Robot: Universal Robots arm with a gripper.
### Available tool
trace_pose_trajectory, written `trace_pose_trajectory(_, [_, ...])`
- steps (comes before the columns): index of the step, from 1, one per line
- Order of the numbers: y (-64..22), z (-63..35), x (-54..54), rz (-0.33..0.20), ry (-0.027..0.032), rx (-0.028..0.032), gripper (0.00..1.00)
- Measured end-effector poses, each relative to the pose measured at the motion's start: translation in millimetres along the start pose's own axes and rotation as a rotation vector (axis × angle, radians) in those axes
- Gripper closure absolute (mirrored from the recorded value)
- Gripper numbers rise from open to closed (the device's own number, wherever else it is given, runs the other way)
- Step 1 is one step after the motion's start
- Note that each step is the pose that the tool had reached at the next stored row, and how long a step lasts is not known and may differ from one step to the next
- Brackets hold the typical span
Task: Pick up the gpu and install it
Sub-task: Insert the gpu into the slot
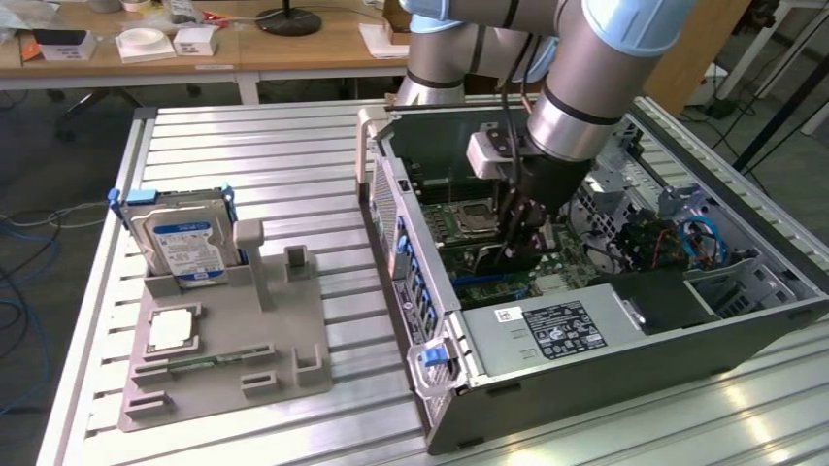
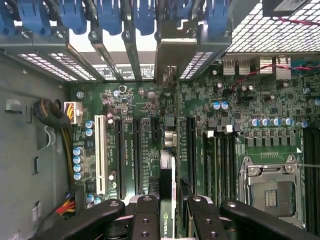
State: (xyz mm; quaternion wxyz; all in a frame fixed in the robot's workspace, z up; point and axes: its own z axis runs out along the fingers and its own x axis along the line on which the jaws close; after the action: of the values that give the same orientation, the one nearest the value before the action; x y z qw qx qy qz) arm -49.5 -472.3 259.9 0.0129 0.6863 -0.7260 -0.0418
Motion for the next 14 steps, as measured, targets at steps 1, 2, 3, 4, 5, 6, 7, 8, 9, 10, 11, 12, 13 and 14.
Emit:
trace_pose_trajectory(1, [0.9, 0.1, 0.1, 0.000, -0.0001, 0.0000, 0.74])
trace_pose_trajectory(2, [1.8, 0.2, 0.1, 0.000, -0.0001, 0.0000, 0.74])
trace_pose_trajectory(3, [2.4, 0.4, 0.1, 0.000, 0.0000, 0.0000, 0.74])
trace_pose_trajectory(4, [2.9, 0.5, 0.2, 0.000, 0.0001, 0.0000, 0.74])
trace_pose_trajectory(5, [3.3, 0.8, 0.3, 0.000, 0.0000, 0.0000, 0.74])
trace_pose_trajectory(6, [3.8, 1.2, 0.3, 0.000, 0.0000, 0.0000, 0.74])
trace_pose_trajectory(7, [4.3, 2.0, 0.3, 0.000, -0.0002, 0.0000, 0.74])
trace_pose_trajectory(8, [4.5, 2.7, 0.4, 0.000, -0.0003, 0.0000, 0.74])
trace_pose_trajectory(9, [4.6, 3.5, 0.4, 0.000, -0.0006, -0.0001, 0.74])
trace_pose_trajectory(10, [5.0, 4.0, 0.4, 0.000, -0.0008, -0.0002, 0.74])
trace_pose_trajectory(11, [5.4, 4.2, 0.4, 0.000, -0.0010, -0.0004, 0.74])
trace_pose_trajectory(12, [5.8, 4.3, 0.4, 0.000, -0.0015, -0.0006, 0.74])
trace_pose_trajectory(13, [6.1, 4.5, 0.3, 0.000, -0.0024, -0.0008, 0.74])
trace_pose_trajectory(14, [6.3, 4.7, 0.4, 0.000, -0.0034, -0.0013, 0.74])
